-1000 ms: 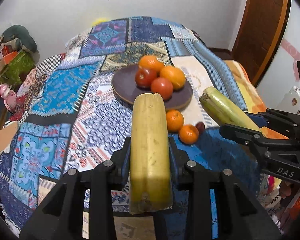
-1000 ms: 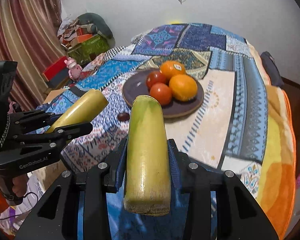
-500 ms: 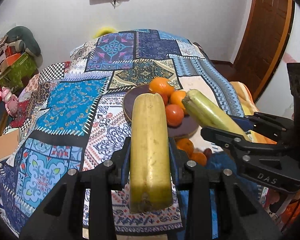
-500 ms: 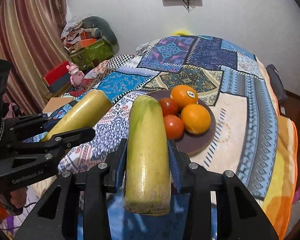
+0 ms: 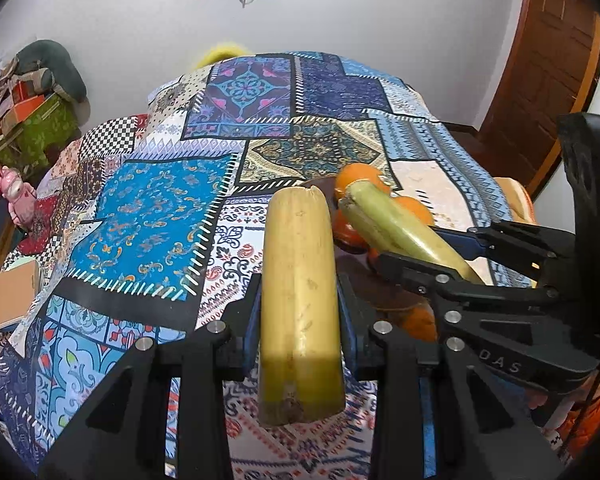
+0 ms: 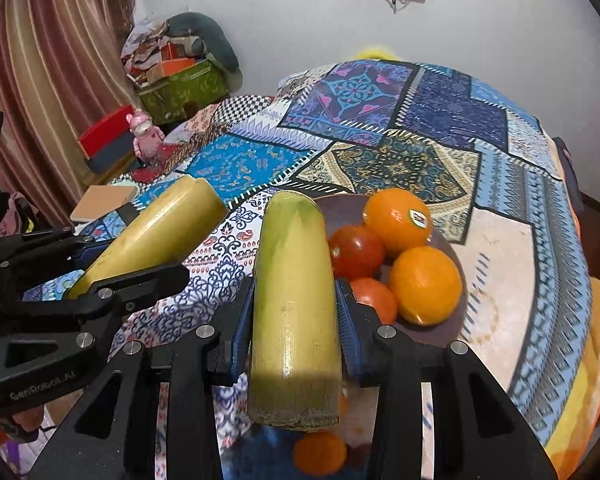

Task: Organize fruits
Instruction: 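Lift both yellow cylinders and carry them toward the purple plate, then lower both yellow cylinders onto the plate edge and open both grippers, then grasp a mandarin with the right gripper while the left gripper grasps another mandarin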

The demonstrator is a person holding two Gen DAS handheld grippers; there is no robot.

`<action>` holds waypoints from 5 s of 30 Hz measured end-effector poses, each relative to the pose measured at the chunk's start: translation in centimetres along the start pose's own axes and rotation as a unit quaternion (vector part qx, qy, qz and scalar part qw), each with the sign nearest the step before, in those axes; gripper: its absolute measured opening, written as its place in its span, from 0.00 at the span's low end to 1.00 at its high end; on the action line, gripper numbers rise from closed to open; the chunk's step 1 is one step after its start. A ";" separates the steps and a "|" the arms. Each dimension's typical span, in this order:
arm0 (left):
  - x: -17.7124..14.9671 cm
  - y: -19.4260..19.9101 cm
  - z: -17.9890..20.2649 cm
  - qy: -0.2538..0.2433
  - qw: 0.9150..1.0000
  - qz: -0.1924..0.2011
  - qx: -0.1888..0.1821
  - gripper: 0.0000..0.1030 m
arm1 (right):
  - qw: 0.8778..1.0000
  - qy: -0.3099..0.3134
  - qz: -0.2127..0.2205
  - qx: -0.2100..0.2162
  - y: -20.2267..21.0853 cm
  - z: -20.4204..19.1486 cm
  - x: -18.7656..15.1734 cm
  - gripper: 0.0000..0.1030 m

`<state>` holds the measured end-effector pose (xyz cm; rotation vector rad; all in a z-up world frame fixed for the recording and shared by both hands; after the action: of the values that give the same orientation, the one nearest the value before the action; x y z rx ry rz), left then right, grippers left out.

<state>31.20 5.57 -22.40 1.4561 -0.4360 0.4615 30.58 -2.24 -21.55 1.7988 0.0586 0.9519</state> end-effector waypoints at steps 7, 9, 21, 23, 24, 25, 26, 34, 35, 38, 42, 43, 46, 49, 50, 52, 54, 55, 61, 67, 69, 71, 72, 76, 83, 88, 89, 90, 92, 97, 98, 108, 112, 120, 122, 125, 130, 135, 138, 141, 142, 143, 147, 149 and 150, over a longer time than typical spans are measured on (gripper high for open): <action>0.4 -1.8 -1.5 0.008 1.000 -0.009 0.002 0.33 | 1.000 0.009 -0.027 0.002 -2.9 -0.1 0.6 0.35; 0.4 -2.4 -1.9 0.012 1.000 -0.013 0.001 0.33 | 0.999 0.009 -0.033 0.003 -3.5 -0.1 0.7 0.35; 0.5 -5.2 -2.1 0.019 0.999 -0.033 -0.003 0.33 | 0.998 0.009 -0.055 0.007 -5.2 0.3 0.4 0.35; 0.7 -5.4 -2.1 0.020 0.999 -0.034 -0.004 0.33 | 0.998 0.012 -0.055 0.006 -5.3 0.3 0.4 0.35; 0.8 -5.5 -2.1 0.022 0.999 -0.034 -0.004 0.33 | 0.998 0.012 -0.056 0.007 -5.4 0.3 0.4 0.35; 0.8 -5.5 -2.1 0.023 0.999 -0.035 -0.005 0.33 | 0.998 0.010 -0.056 0.011 -5.3 0.3 0.4 0.36; 0.9 -5.6 -2.1 0.025 0.999 -0.036 -0.006 0.33 | 0.998 0.008 -0.058 0.014 -5.4 0.5 0.5 0.35; 1.3 -5.8 -1.4 0.024 0.999 -0.039 -0.008 0.33 | 0.999 0.001 -0.041 0.019 -3.4 1.2 0.7 0.35; 1.4 -5.8 -1.2 0.024 0.999 -0.040 -0.009 0.33 | 0.999 0.000 -0.036 0.017 -2.9 1.4 0.8 0.35; 1.8 -5.8 -0.6 0.023 0.999 -0.040 -0.012 0.33 | 1.000 0.001 -0.026 0.011 -1.7 1.9 0.9 0.35; 2.5 -5.6 0.6 0.019 0.999 -0.038 -0.018 0.33 | 1.000 -0.007 -0.016 0.003 -0.4 2.9 0.8 0.35; 2.7 -5.6 0.9 0.018 0.999 -0.038 -0.020 0.33 | 1.000 -0.009 -0.014 0.002 -0.2 3.2 0.8 0.35; 3.4 -5.7 2.0 0.014 0.999 -0.039 -0.021 0.33 | 1.000 -0.017 -0.007 -0.001 0.5 4.0 0.7 0.35; 4.2 -6.2 3.0 0.015 0.999 -0.045 -0.027 0.33 | 1.000 -0.026 0.000 -0.005 0.9 5.0 0.6 0.35; 4.4 -6.3 3.3 0.015 0.998 -0.046 -0.028 0.33 | 1.000 -0.028 0.001 -0.005 1.0 5.2 0.6 0.35; 4.8 -6.7 3.9 0.010 0.999 -0.046 -0.025 0.33 | 0.999 -0.033 0.004 -0.005 1.2 5.7 0.4 0.35; 5.1 -7.2 4.4 0.005 0.999 -0.049 -0.020 0.33 | 0.999 -0.037 0.005 -0.006 1.3 6.2 0.3 0.35; 5.2 -7.5 4.5 0.004 0.999 -0.050 -0.019 0.33 | 0.999 -0.038 0.005 -0.006 1.3 6.4 0.1 0.35; 5.9 -9.4 4.7 0.008 0.998 -0.067 -0.014 0.33 | 0.999 -0.045 0.009 -0.005 1.5 7.4 -0.3 0.35; 6.6 -9.8 4.4 0.006 0.998 -0.059 -0.005 0.34 | 0.999 -0.049 0.010 0.002 1.2 7.4 -0.4 0.35; 6.7 -9.6 4.3 -0.003 0.999 -0.054 0.003 0.39 | 0.999 -0.049 0.009 0.004 1.0 7.3 -0.4 0.35; 6.7 -9.5 4.2 -0.005 0.999 -0.054 0.003 0.44 | 0.999 -0.048 0.008 0.006 0.9 7.1 -0.5 0.35; 6.6 -9.4 4.0 -0.003 0.999 -0.052 0.005 0.45 | 0.999 -0.048 0.008 0.007 0.8 7.0 -0.5 0.35; 6.4 -9.0 3.6 0.003 0.998 -0.054 -0.008 0.45 | 0.999 -0.050 0.006 0.009 0.7 6.8 -0.6 0.35; 6.1 -8.8 3.3 -0.005 0.998 -0.055 -0.002 0.45 | 0.999 -0.049 0.007 0.005 0.9 6.7 -0.9 0.35; 5.8 -7.1 3.2 -0.004 0.999 -0.042 -0.001 0.46 | 0.999 -0.054 0.008 0.003 1.6 6.7 -1.1 0.35; 5.6 -6.4 3.1 -0.004 0.999 -0.037 -0.001 0.45 | 0.998 -0.054 0.009 0.003 1.8 6.6 -1.2 0.35; 5.5 -6.0 3.1 -0.004 0.999 -0.035 0.000 0.45 | 0.998 -0.055 0.010 0.002 2.1 6.5 -1.2 0.35; 5.1 -4.8 3.0 -0.006 1.000 -0.028 0.001 0.46 | 0.998 -0.056 0.012 0.002 2.7 6.3 -1.4 0.35; 3.7 -1.3 2.9 -0.013 1.000 -0.007 0.003 0.48 | 0.998 -0.062 0.018 0.002 4.4 5.5 -2.3 0.35; 3.2 -0.4 3.0 -0.014 1.000 -0.003 0.001 0.49 | 0.998 -0.064 0.019 0.001 4.8 5.3 -2.6 0.35; -2.3 2.3 3.9 -0.026 0.999 -0.011 -0.017 0.55 | 0.997 -0.080 -0.004 0.008 5.3 3.8 -6.6 0.37; -4.9 1.6 4.1 -0.024 0.999 -0.034 -0.027 0.55 | 0.997 -0.078 -0.025 0.014 4.3 2.9 -8.2 0.37; -7.9 -0.4 4.1 -0.024 0.997 -0.068 -0.035 0.55 | 0.996 -0.066 -0.062 0.029 1.2 1.4 -9.2 0.37; -8.0 -0.7 3.9 -0.023 0.997 -0.071 -0.035 0.55 | 0.996 -0.053 -0.067 0.019 0.7 1.2 -9.2 0.39; -7.9 -0.9 3.9 -0.021 0.997 -0.070 -0.037 0.55 | 0.997 -0.041 -0.069 0.013 0.4 1.1 -9.2 0.39; -7.9 -1.5 4.4 -0.027 0.996 -0.073 -0.042 0.55 | 0.996 -0.017 -0.091 -0.003 -0.7 1.1 -9.8 0.37; -7.7 -1.5 5.0 -0.035 0.996 -0.074 -0.045 0.55 | 0.995 -0.031 -0.090 0.008 -0.6 1.5 -10.2 0.32; -7.3 -1.6 5.5 -0.036 0.996 -0.072 -0.049 0.55 | 0.996 -0.044 -0.070 0.018 0.7 1.7 -9.7 0.32; -6.7 -1.6 6.4 -0.037 0.995 -0.069 -0.056 0.55 | 0.997 -0.054 -0.046 0.017 2.5 2.4 -9.1 0.32; -6.5 -1.7 6.8 -0.038 0.995 -0.069 -0.060 0.55 | 0.997 -0.058 -0.039 0.014 3.1 2.8 -9.0 0.32; -6.4 -1.8 7.1 -0.040 0.995 -0.069 -0.062 0.55 | 0.997 -0.063 -0.032 0.011 3.7 3.4 -8.9 0.32; -6.1 -3.0 9.1 -0.054 0.994 -0.074 -0.065 0.55 | 0.996 -0.082 -0.015 -0.015 5.2 5.7 -8.9 0.32; -6.0 -3.8 9.9 -0.062 0.993 -0.078 -0.060 0.55 | 0.996 -0.091 -0.012 -0.017 5.5 6.4 -9.0 0.32; -6.0 -4.2 10.1 -0.064 0.993 -0.080 -0.058 0.55 | 0.995 -0.094 -0.010 -0.018 5.6 6.6 -9.1 0.32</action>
<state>28.48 -4.96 -28.50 1.4005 -0.4358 0.2126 26.36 -13.99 -23.08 1.8438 -0.0577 0.7603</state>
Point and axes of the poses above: each gripper's, at about its wrist camera, not at the fingertips, and y roughly against the way its jaws point, z to its right, x to its top, the point moved 10 cm from there along -y, roughly the way its jaws point, and after that the axes turned 7 degrees about -z, right-handed, at the moved point
